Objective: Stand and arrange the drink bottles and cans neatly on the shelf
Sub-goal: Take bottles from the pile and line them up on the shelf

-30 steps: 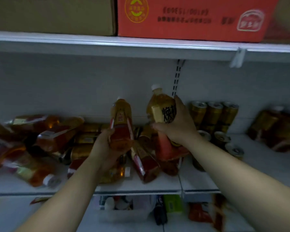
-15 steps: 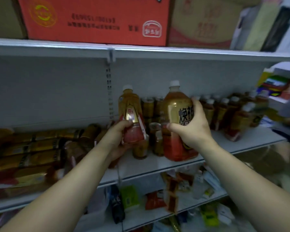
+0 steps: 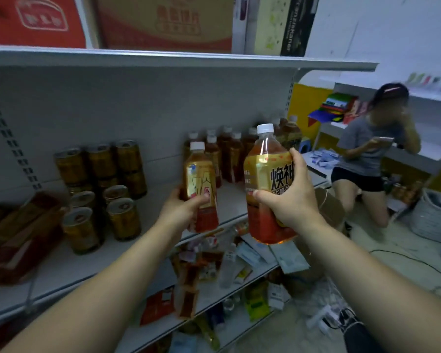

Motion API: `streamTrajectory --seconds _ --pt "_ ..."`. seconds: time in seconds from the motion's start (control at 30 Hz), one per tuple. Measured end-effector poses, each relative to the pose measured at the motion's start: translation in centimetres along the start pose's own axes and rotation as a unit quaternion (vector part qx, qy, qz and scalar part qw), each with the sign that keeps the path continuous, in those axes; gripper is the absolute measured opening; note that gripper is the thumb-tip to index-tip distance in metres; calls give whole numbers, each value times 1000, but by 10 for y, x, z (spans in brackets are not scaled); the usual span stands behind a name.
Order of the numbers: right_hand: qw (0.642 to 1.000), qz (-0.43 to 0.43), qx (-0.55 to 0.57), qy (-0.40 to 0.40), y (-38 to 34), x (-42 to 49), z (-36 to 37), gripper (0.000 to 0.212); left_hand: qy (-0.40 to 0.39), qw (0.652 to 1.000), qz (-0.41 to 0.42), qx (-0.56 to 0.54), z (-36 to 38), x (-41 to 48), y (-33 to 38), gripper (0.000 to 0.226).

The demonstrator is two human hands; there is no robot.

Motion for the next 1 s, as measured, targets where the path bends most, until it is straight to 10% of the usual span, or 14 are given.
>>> streamTrajectory --seconds 0.7,1.0 --pt "1000 -9 -7 3 139 192 12 110 -29 992 34 116 124 160 -75 75" --pt "996 -60 38 -54 186 253 0 109 75 979 49 185 146 152 -85 76"
Point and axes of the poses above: each hand's wrist, its own x-axis towards the middle knuckle, its own z-axis out of the palm, y = z × x, the point moved 2 cm from there along x, towards the middle knuckle, and after that the axes turned 9 degrees about z, right-handed, at the moved point
